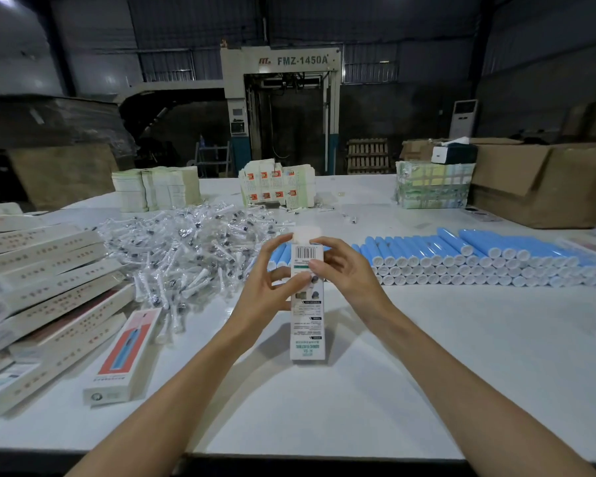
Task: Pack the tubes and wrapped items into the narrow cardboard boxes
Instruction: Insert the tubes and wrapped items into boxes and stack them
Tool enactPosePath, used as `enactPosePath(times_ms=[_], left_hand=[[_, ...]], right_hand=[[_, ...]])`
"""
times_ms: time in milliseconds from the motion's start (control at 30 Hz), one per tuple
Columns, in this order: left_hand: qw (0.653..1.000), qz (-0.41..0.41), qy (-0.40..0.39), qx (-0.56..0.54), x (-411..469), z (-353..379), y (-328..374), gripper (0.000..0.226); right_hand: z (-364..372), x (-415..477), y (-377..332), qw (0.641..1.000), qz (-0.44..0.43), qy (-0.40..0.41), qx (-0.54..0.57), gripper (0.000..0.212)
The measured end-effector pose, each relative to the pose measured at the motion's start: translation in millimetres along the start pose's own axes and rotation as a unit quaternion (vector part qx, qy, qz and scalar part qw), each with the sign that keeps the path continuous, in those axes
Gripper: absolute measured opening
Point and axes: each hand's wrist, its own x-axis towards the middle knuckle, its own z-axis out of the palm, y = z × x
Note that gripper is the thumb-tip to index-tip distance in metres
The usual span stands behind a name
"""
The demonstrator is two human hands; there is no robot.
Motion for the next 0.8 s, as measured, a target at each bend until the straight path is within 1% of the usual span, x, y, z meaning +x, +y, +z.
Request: enactPosePath(times_ms=[133,300,500,600,700,733,800], left_hand=[[1.000,-0.004,-0.009,0.003,-0.9,0.6,0.9,0.070],[1.000,-0.018,-0.009,0.003,-2.9,0.8,2.3,0.053],[0.999,-0.032,-0.011,0.013,-5.2,-2.3,3.5,0.053],[0.999,-0.039,-0.012,0.011,-5.5,-1.8,4.5,0.055],[0.998,-0.045,-0.034,0.008,-5.6,1.4,4.9,0.054],[0.998,-0.049,-0.041,0.008,-6.0,2.7,4.6,0.054],[0.997,-0.053,-0.054,0.009,-6.4,4.4,3.4,0.054]], right_hand=[[-5.9,-2.2,-3.2,1.000,0.005,-0.011,0.007,0.029],[-8.3,-4.4,-4.9,0.999,0.001,-0.047,-0.017,0.020],[-10.4,-4.2,-4.8,0.996,0.020,-0.073,-0.045,0.020],[-11.0,-4.1,-8.2,0.998,0.024,-0.047,-0.041,0.020],[-17.0,-1.3,-11.6,0.999,0.039,0.028,0.008,0.022],[-19.8,-0.5,-11.4,0.998,0.044,0.043,0.007,0.022],[-24.2,1.0,-9.6,0.998,0.045,0.037,-0.029,0.020]])
